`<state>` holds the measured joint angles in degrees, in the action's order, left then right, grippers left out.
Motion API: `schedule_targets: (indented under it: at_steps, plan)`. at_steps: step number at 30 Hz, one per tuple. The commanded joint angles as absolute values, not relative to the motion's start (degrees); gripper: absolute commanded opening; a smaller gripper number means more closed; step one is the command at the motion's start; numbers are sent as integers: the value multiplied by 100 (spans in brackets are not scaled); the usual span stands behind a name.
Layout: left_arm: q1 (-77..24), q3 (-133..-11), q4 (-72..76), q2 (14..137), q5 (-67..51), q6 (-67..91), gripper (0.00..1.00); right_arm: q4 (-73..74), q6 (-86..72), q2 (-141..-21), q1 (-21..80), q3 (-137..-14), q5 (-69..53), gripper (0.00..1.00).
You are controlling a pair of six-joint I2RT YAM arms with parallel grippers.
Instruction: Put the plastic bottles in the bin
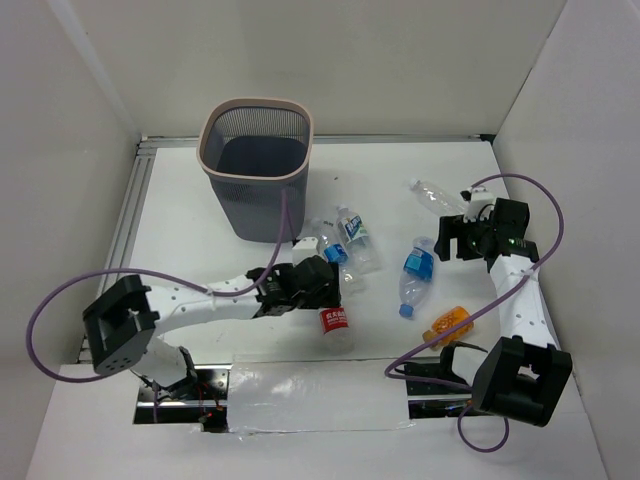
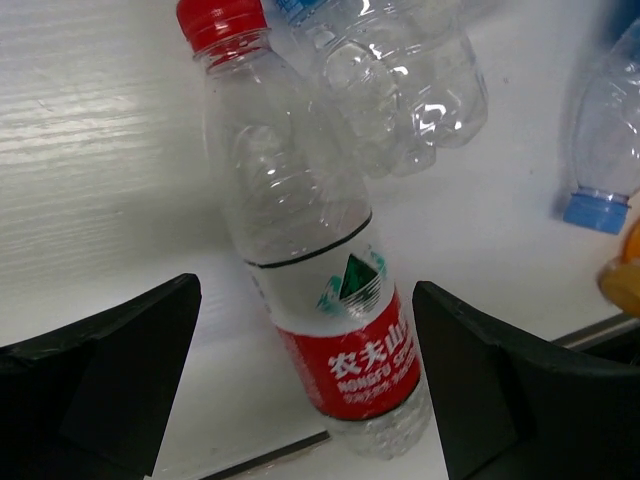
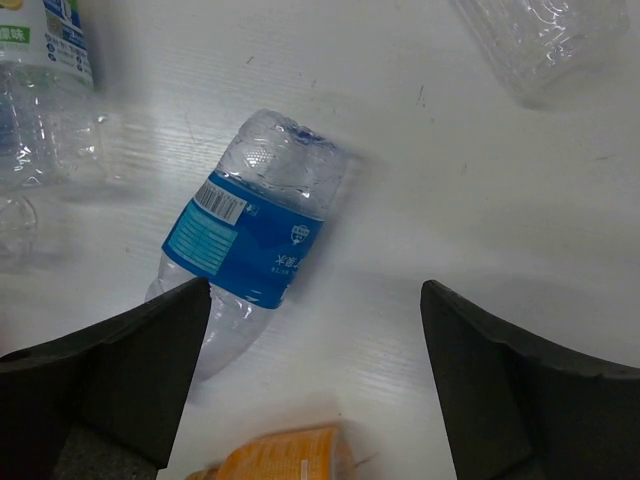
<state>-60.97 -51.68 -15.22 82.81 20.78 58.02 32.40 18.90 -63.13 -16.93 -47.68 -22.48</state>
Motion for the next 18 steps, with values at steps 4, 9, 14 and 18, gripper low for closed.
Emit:
schedule_targets:
  at_steps: [4, 9, 14, 18]
  plan:
    - [-6117, -5933, -1995, 9535, 2276, 6768, 100, 3033, 1854, -6196, -1731, -4852, -2355, 98]
    - [-6064, -5854, -1775, 9844, 2215, 6698, 79, 3085, 1854, -6196, -1731, -4852, -2558, 98]
    - [-6204, -5854, -1723, 9405, 2162, 6224, 38, 3506, 1854, -6758, -1731, -5150, -3066, 100]
    - [-6679, -6353, -1670, 8790, 2162, 5093, 28, 3761, 1723, -7434, -1731, -5369, -3331, 100]
